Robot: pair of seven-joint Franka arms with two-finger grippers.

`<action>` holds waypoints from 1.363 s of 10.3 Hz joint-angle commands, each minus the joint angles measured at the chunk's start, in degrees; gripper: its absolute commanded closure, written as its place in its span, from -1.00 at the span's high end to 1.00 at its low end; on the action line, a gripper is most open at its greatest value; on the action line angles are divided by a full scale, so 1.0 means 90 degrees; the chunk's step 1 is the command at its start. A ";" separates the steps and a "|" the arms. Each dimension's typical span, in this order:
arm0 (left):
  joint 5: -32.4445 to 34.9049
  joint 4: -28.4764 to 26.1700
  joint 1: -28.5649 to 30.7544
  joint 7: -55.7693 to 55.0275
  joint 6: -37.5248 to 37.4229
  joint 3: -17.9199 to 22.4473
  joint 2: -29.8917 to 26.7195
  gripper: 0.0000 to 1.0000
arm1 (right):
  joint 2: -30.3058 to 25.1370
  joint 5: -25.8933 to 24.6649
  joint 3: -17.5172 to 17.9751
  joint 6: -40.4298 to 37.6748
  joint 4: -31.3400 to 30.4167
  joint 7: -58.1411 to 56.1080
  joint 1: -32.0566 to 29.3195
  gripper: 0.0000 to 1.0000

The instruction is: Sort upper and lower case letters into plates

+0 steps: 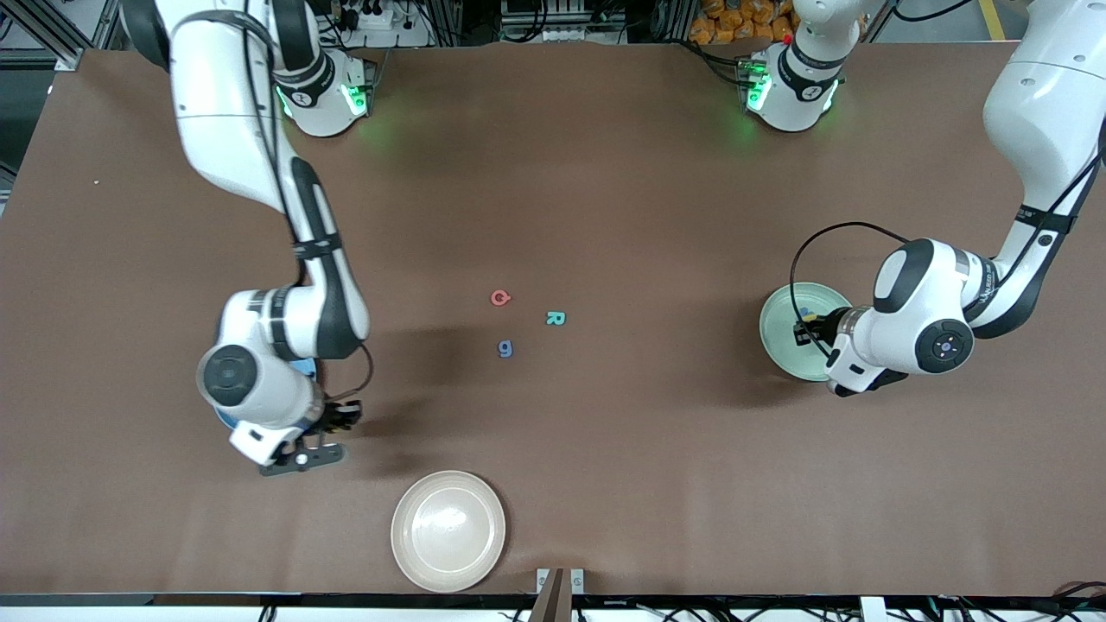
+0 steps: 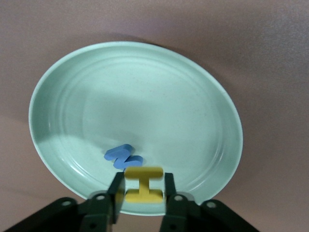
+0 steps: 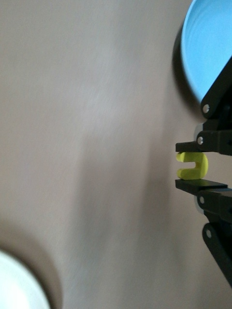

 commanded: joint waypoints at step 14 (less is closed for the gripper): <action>0.0481 0.0854 -0.3785 -0.2376 0.0114 -0.0054 -0.0168 1.00 | -0.1151 -0.0388 0.0884 -0.0363 -0.1523 -0.2353 -0.1662 1.00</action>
